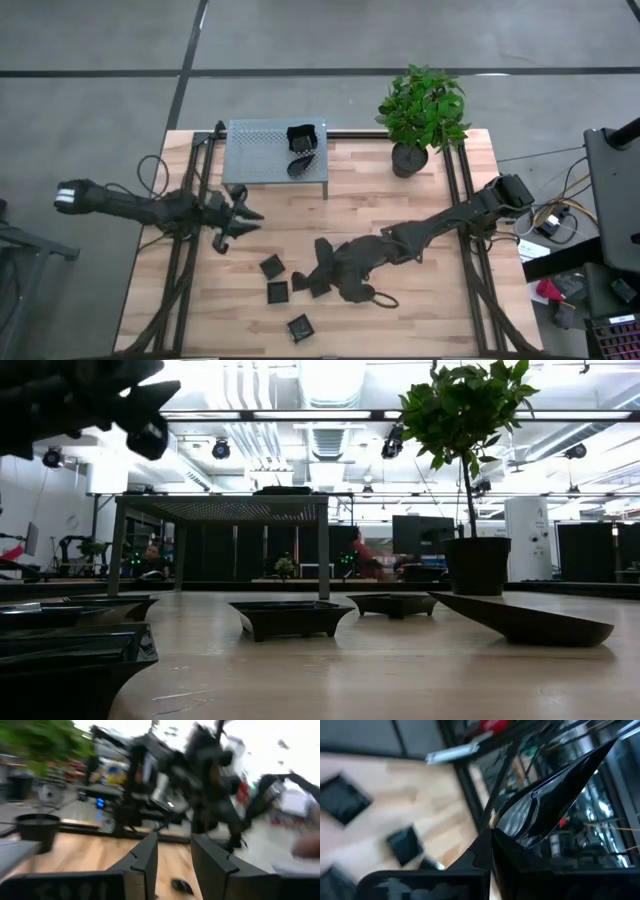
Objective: Pick & Place Mini shaped plates
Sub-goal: Stack the drop-shaped plate on top of the stacked drop-shaped plates on the shelf
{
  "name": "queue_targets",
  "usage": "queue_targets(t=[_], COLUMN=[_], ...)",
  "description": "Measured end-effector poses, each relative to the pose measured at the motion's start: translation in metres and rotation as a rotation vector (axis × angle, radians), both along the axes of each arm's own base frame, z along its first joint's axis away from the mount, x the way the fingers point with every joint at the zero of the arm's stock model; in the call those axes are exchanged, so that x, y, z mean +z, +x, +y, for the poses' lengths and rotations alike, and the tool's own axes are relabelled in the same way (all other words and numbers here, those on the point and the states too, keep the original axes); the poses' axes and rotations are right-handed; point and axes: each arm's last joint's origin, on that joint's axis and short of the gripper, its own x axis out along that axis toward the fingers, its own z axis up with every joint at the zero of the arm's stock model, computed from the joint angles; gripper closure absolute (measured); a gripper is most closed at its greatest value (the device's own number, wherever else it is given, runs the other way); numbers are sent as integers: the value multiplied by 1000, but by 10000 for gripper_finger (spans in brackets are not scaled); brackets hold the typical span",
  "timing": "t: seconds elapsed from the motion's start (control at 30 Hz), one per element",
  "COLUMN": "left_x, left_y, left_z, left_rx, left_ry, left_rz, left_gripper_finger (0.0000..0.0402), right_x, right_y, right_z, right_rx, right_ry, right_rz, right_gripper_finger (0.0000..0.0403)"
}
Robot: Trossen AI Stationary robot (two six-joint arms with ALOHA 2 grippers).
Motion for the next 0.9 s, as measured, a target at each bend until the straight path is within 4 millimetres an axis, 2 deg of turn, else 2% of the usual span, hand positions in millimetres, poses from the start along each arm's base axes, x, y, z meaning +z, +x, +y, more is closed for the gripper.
queue_targets(t=[0.13, 0.4, 0.67, 0.9], left_x=[7, 37, 67, 67], left_y=[12, 36, 65, 90], left_z=[-8, -24, -47, -57], left_rx=[-50, -125, -245, -301], left_ry=[105, 207, 294, 317], left_rz=[18, -37, -96, -61], left_gripper_finger=[292, 293, 293, 293], right_x=[6, 10, 13, 15], right_y=[4, 7, 8, 8], right_z=[-5, -15, -17, -17], right_rx=[40, 140, 220, 257], right_ry=[104, 301, 381, 419], right_rz=[-27, 27, 45, 47], right_gripper_finger=[395, 395, 395, 395])
